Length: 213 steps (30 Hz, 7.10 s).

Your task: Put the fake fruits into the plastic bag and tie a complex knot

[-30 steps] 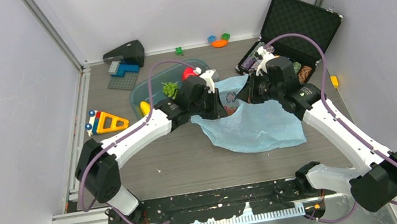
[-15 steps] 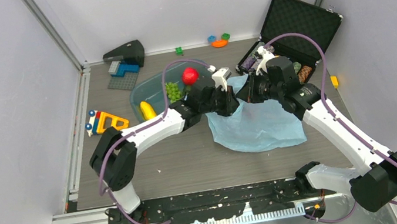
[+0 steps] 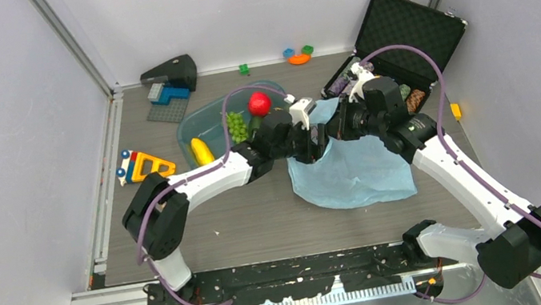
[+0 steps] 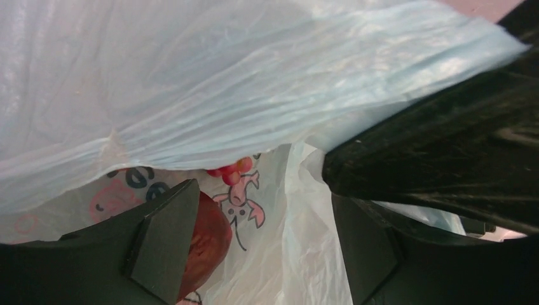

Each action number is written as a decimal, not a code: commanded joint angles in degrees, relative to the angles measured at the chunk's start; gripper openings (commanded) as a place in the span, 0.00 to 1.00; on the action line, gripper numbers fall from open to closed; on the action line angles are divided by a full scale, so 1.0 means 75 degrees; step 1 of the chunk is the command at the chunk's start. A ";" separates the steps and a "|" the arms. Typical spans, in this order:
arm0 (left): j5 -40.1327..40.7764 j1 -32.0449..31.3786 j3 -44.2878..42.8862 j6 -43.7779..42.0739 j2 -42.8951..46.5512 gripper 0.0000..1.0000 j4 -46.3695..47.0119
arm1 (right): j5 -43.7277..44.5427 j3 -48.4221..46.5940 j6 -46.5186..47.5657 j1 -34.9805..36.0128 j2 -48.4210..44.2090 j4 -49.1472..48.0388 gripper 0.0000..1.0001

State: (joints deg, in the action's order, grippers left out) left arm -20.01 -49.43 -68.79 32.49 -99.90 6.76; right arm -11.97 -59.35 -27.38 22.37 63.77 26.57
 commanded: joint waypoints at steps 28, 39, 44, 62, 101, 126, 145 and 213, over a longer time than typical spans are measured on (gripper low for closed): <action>0.1600 0.1998 0.1569 0.0301 0.5227 0.98 -0.3750 | 0.0930 0.0980 0.0360 0.1132 0.0794 -0.1470 0.05; 0.0571 0.3820 0.2756 0.1991 0.4867 0.91 -0.1608 | 0.0954 0.1042 0.0299 0.1407 0.1270 -0.1829 0.05; 0.0779 0.3985 0.2923 0.2792 0.4472 0.92 -0.0523 | 0.1001 0.1057 0.0329 0.1423 0.1272 -0.1832 0.05; 0.0503 0.3859 0.2330 0.1314 0.2925 0.80 -0.0643 | 0.1153 0.1047 0.0393 0.1434 0.1191 -0.1756 0.05; 0.5411 0.1744 -0.2202 -0.2856 0.2210 0.00 -0.6492 | 0.1561 -0.0041 0.1010 0.1435 0.0076 -0.0151 0.70; 0.3354 0.2431 -0.2829 -0.3497 0.2370 0.00 -0.7080 | 0.3512 -0.0172 0.4104 0.6855 0.1607 -0.3734 0.82; 0.2269 0.2993 -0.2406 -0.3219 0.2602 0.00 -0.6706 | 0.4920 -0.1054 0.6514 0.7286 0.5394 -0.6062 0.89; 0.4713 0.0866 -0.6187 -0.4004 0.3534 0.73 -1.0931 | -0.0724 -0.0778 0.3297 0.1542 -0.0916 -0.2479 0.05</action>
State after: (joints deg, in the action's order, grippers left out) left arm 17.61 -42.78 -119.81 1.91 -78.70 -83.40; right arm -6.98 -66.50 3.29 37.98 55.81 14.26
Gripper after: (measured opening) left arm 0.450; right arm 0.071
